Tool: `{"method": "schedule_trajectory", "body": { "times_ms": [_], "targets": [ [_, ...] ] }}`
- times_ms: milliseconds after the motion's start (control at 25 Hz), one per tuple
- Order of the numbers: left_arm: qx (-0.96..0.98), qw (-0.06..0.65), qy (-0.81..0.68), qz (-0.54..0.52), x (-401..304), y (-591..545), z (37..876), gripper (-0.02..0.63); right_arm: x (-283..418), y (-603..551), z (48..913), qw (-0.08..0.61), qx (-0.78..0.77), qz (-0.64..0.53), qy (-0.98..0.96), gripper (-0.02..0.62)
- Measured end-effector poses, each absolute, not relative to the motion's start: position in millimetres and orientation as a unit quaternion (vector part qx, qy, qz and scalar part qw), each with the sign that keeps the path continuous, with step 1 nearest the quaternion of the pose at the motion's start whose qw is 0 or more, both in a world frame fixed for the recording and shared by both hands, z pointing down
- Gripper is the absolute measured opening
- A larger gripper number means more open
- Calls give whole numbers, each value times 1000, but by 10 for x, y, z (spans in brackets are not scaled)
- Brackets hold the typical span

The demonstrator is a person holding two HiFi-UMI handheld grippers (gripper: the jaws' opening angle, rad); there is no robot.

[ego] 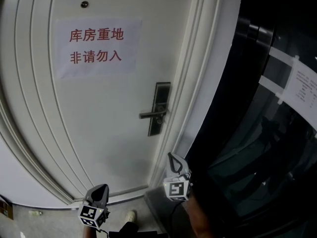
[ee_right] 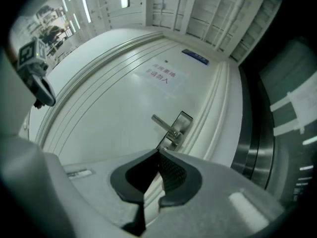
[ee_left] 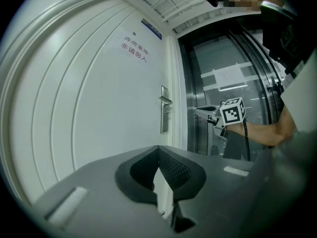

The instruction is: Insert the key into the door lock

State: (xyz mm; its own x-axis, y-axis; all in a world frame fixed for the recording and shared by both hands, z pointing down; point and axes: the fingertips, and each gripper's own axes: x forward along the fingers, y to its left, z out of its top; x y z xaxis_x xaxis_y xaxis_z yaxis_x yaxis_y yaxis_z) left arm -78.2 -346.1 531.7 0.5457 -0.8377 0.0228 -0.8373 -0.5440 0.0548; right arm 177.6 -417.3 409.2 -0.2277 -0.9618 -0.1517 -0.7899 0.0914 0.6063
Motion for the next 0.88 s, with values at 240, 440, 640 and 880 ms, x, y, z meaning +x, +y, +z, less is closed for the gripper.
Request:
{"method": "schedule_trajectory", "body": {
  "times_ms": [240, 440, 640, 880],
  "targets": [
    [883, 26, -469, -3, -702, -3374, 5296, 2, 1927, -3893, 4320, 54, 629, -181, -754, 2],
    [888, 25, -459, 1, -619, -3332, 5295, 2, 2016, -3681, 4528, 15, 640, -116, -760, 2],
    [893, 22, -450, 0, -500, -3302, 5276, 2, 2044, -3487, 4665, -6, 636, -75, -768, 2],
    [898, 23, -440, -1, -337, -3225, 5292, 2, 2044, -3262, 4840, -1, 628, -59, -776, 2]
  ]
}}
